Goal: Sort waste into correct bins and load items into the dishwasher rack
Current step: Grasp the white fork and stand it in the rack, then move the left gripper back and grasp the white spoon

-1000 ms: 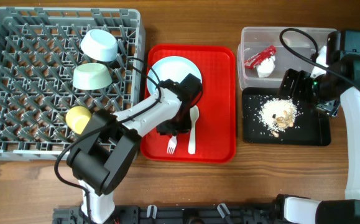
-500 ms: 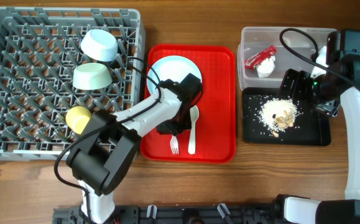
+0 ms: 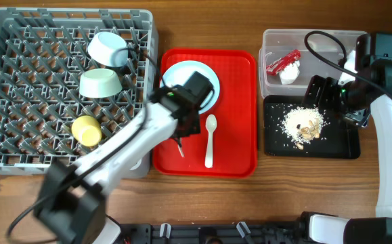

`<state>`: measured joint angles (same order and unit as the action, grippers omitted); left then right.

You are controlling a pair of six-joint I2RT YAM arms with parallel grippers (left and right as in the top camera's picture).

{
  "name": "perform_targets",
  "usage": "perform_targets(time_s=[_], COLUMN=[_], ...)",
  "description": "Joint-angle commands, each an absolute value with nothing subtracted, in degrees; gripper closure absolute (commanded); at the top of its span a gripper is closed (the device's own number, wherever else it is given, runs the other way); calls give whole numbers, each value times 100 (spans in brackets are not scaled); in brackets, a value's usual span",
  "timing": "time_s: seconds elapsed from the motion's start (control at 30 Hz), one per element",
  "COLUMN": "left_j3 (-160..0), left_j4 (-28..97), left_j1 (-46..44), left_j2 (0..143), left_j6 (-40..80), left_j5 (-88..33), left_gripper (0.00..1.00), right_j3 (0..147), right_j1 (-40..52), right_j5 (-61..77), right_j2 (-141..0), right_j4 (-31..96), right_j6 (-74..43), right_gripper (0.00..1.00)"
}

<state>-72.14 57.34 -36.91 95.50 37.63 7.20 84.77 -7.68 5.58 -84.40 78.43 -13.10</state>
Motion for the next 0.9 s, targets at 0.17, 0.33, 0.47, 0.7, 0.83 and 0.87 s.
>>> perform_targets(time_s=[0.17,0.33,0.47,0.7,0.83,0.87], left_j3=[-7201,-7201,-7201,-7201,-7201,-7201], left_j4=[5524,5142,5030,5028,5035,5035], left_j1=[-2200,-1619,-1535,-1535,-1538,-1538], left_j2=[8586,8932,9177,9317,9317,9317], left_j6=[1898,1815,1817,1817,1820,1820], left_j5=[1831,1509,1503,1503,1479,1435], left_gripper=[96,96,96,68,63,62], right_j3=[8503,8503,8503,8503,8503,8503], right_j1=[-790,-790,-790,-790,-790,-790], right_j5=[646,646,646,646,646,646], right_j2=[-8401,-8401,-8401,-8401,-8401,-8401], right_j4=[7850,7867,7874,7881,7889,7891], right_j6=[-1203,-1203,-1201,-1203,-1203,-1203], right_gripper=[0,0,0,0,0,0])
